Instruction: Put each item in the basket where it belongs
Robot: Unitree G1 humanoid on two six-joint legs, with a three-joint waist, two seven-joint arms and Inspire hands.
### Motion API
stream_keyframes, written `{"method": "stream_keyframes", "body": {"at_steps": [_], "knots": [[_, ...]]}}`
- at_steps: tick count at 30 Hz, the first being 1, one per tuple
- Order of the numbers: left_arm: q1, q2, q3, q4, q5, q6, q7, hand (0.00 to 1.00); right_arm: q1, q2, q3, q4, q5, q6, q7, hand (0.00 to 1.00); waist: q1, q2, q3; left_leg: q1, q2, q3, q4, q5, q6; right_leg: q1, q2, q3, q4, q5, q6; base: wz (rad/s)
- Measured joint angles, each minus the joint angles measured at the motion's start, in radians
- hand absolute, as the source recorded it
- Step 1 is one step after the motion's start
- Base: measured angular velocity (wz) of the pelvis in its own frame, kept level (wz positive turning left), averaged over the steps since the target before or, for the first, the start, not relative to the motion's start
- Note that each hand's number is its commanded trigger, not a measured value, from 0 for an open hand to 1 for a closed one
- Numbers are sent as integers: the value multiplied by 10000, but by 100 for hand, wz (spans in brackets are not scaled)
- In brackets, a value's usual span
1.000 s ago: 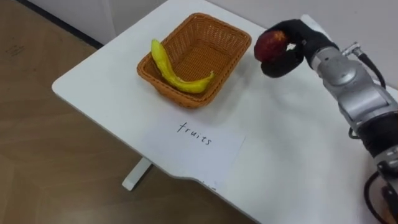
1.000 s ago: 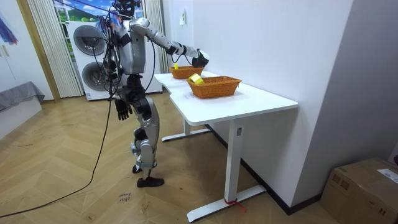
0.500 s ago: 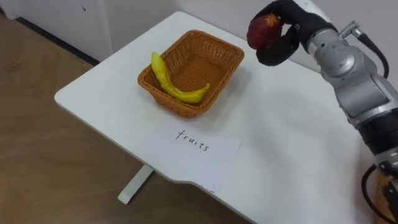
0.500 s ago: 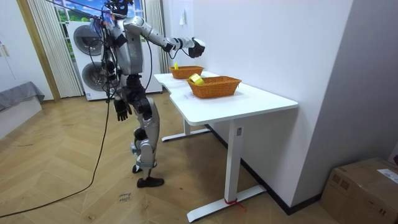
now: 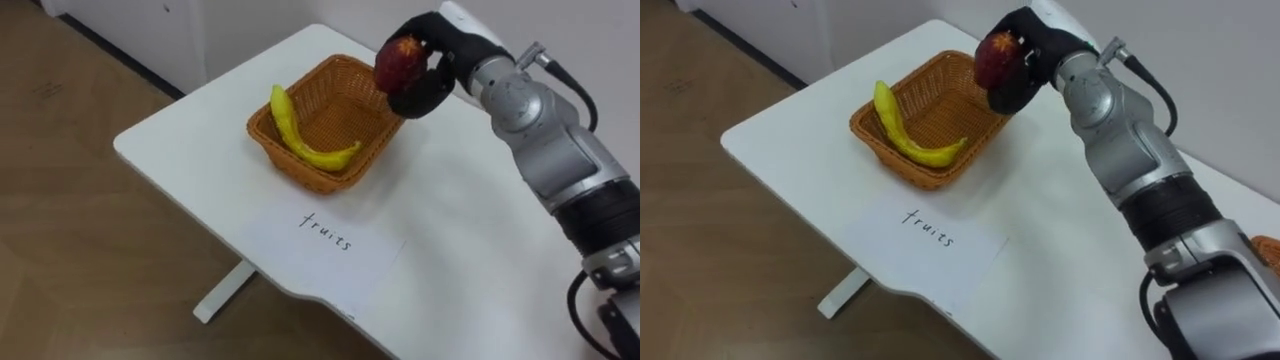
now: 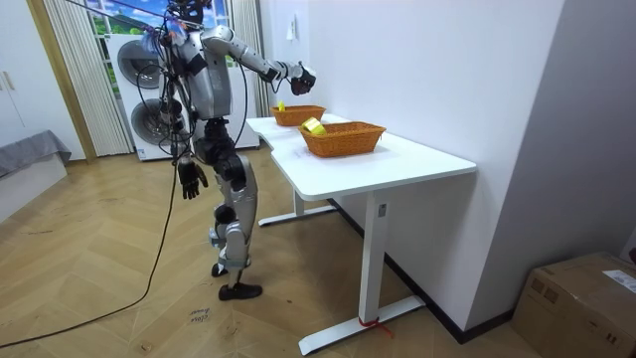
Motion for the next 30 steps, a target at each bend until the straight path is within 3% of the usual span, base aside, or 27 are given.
{"method": "stream_keyframes", "body": {"at_steps": [5, 6, 7, 8, 9, 10, 11, 21, 30], "knots": [[-7, 19, 15, -6, -1, 2, -2, 0, 36, 257, 0, 11, 0, 49, -2, 100, 141, -65, -29, 7, -10, -108, 0, -2, -1, 55, -9, -152, -1, -15, 24, 7], [7, 17, 19, -42, -5, 12, -1, 0, 53, 306, 0, 54, -1, 49, -3, 83, 175, -79, -30, 7, -10, -115, 1, -2, -2, 59, -8, -157, -1, -16, 27, 0], [14, 16, 20, -70, -5, 17, -2, 0, 73, 315, 0, 78, -4, 50, -3, 74, 184, -87, -29, 6, -10, -121, 5, -2, -2, 62, -8, -159, -1, -16, 27, 5], [41, 16, 21, -142, -4, 26, -2, 0, 124, 341, 0, 112, -16, 61, -3, 58, 210, -105, -23, -9, -21, -175, 21, -3, -2, 77, -9, -186, -2, -17, 28, 11], [72, 16, 49, -237, -4, 56, -1, 0, 181, 353, 0, 115, -18, 62, -3, 51, 209, -124, -17, -23, -36, -240, 39, -3, -3, 92, -11, -215, -2, -17, 28, 13], [76, 17, 70, -254, -4, 67, 0, 0, 207, 356, 0, 115, -18, 63, -3, 15, 211, -133, -18, -27, -40, -262, 43, -3, -4, 97, -11, -221, -2, -18, 29, 11], [99, 17, 85, -281, -4, 93, 5, 0, 231, 384, 0, 118, -21, 64, -3, 0, 217, -144, -15, -27, -44, -287, 45, -4, -5, 108, -12, -219, -1, -19, 31, 5], [409, 16, 86, -491, -2, 205, -79, 0, 854, 495, -1, 266, -23, 65, -4, 0, 227, -138, 10, 171, -197, -512, 58, -19, 27, 442, -102, -411, -135, -89, 145, 7], [407, 41, 93, -522, 3, 212, -356, 0, 861, 494, -9, 1064, -21, 191, -53, 0, 318, -117, 20, 194, -222, -539, 55, -35, 49, 481, -119, -416, -137, -100, 164, 1]]}}
